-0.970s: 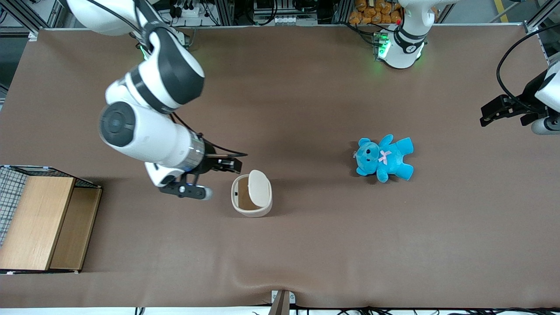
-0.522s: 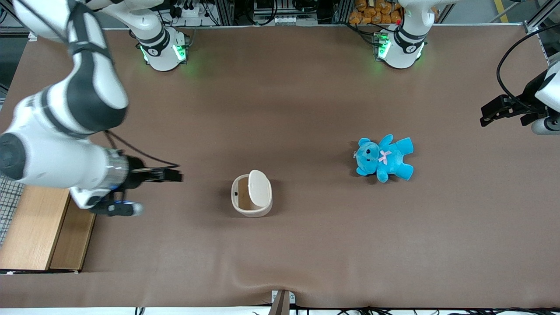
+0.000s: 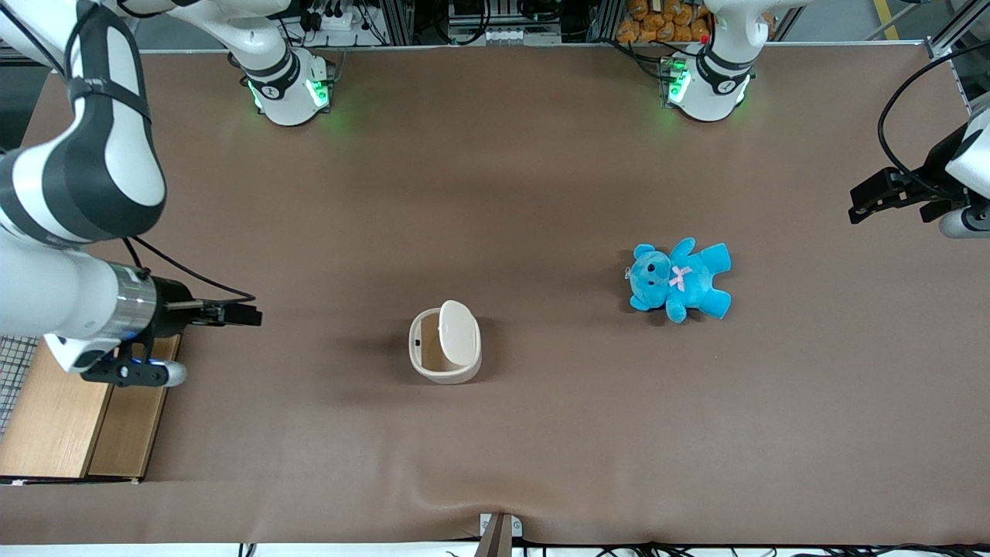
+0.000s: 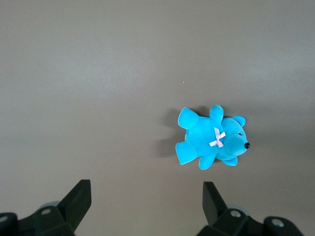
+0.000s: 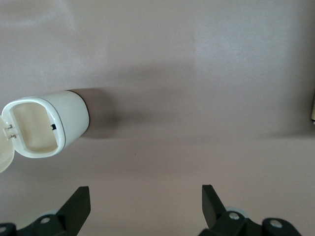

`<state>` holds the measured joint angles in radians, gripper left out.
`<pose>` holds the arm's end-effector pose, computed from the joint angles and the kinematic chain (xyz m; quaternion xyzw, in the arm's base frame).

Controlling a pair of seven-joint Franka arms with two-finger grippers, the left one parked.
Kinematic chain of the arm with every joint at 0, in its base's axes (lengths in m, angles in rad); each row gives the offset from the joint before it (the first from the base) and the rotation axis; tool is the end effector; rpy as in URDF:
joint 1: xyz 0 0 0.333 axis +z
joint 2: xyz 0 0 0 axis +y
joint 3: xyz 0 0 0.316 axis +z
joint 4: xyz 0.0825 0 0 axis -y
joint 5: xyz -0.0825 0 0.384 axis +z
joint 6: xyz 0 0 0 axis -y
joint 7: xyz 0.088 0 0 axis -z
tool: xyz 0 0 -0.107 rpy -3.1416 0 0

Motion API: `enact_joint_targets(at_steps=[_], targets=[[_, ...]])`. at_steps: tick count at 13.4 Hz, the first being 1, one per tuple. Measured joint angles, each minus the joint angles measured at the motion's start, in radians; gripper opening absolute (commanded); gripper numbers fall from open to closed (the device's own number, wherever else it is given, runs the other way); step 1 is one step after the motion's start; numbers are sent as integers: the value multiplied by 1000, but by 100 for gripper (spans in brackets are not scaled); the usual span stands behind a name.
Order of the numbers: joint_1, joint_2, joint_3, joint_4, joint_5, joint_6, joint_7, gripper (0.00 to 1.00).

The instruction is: Open trash can with right arm

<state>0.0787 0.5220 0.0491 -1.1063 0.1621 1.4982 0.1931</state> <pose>0.6838 0.0973 0.5108 -0.9930 0.0343 0.0783 0.0819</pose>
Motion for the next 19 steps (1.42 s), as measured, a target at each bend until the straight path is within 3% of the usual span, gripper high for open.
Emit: enact_joint_targets(at_steps=[10,19], targets=[[-10,-353,4,-283,-114,-18,-12,100],[-44,-511,-1,-418,-124,-15,-27,100]])
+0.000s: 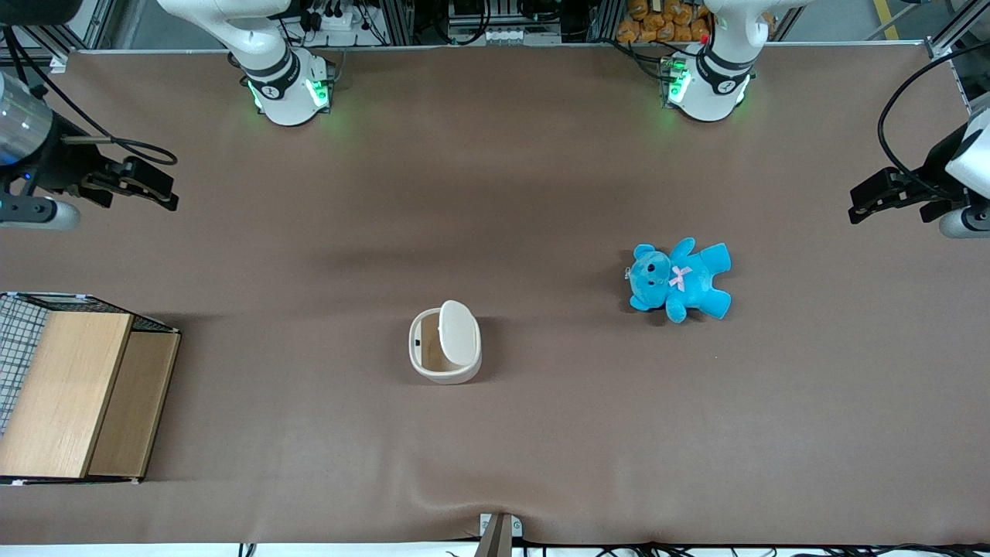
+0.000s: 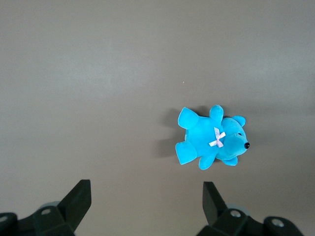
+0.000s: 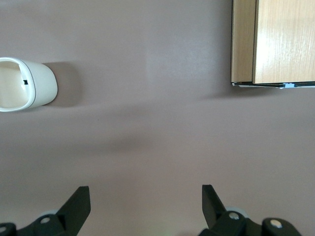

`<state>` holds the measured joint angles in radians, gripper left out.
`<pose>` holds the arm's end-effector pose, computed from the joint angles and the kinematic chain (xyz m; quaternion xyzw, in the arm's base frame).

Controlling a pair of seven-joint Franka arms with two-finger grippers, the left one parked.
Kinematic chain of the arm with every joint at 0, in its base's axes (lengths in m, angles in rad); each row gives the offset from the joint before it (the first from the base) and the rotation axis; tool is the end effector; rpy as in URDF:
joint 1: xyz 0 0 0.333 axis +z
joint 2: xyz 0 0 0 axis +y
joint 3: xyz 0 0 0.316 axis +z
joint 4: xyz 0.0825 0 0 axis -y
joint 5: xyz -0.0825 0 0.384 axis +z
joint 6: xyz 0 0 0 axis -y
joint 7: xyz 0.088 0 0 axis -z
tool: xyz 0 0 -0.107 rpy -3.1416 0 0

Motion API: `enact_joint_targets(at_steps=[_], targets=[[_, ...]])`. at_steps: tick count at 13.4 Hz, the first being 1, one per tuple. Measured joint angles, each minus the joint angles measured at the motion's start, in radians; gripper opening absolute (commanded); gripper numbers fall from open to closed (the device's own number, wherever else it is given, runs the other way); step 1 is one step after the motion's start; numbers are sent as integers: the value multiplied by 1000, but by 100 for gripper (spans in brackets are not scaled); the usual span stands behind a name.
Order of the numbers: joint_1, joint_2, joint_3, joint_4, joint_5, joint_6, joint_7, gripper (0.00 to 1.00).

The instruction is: Open trash can with right arm

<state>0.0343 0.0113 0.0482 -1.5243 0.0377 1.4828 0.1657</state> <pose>0.5469 0.0494 0.6326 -0.9987 0.0404 0.0285 0.0157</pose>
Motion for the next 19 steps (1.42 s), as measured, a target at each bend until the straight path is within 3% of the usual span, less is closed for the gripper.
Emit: enact_joint_targets(at_steps=[19], targets=[[-24,-7,2,-1,0,11,-39,100]])
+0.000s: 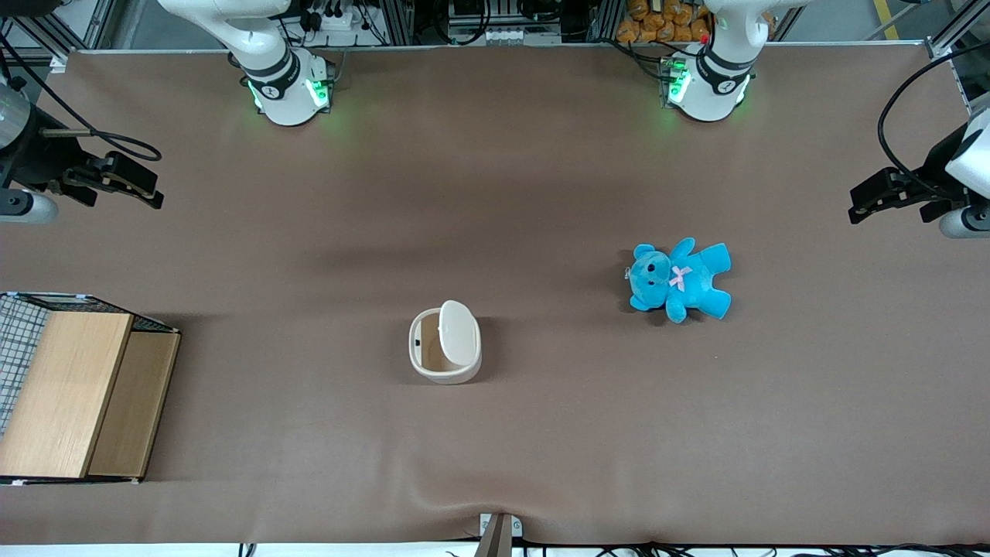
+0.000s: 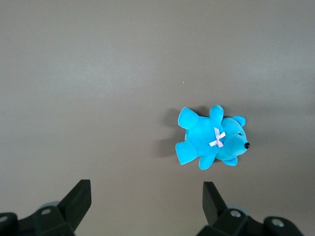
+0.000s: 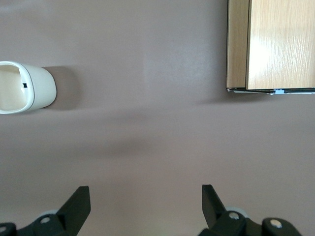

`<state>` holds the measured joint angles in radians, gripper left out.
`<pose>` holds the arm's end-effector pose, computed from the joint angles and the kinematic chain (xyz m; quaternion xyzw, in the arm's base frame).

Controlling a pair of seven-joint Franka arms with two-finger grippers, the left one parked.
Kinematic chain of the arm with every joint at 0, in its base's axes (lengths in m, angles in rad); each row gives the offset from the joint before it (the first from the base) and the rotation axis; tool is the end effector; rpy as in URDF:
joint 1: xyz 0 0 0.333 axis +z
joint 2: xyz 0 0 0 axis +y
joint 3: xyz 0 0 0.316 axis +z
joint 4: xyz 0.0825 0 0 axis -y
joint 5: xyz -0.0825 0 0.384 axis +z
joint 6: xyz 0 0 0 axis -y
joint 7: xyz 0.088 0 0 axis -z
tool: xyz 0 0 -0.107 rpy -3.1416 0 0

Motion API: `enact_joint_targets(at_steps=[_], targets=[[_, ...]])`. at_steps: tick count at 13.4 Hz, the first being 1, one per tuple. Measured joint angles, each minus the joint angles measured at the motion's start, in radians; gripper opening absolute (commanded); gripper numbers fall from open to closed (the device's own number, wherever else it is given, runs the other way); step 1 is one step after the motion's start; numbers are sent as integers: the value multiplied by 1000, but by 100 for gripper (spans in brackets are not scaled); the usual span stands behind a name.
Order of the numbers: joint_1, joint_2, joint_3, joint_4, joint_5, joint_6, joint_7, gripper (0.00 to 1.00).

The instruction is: Open trash can with right arm

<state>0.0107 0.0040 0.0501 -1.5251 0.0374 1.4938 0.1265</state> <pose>0.5469 0.0375 0.6371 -0.9992 0.0317 0.0193 0.0170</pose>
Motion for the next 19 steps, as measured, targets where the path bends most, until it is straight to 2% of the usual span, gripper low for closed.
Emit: enact_joint_targets(at_steps=[5,19], targets=[[0,0,0,2,-26,0,-2,100],[-2,4,0,2,-30,0,-2,100]])
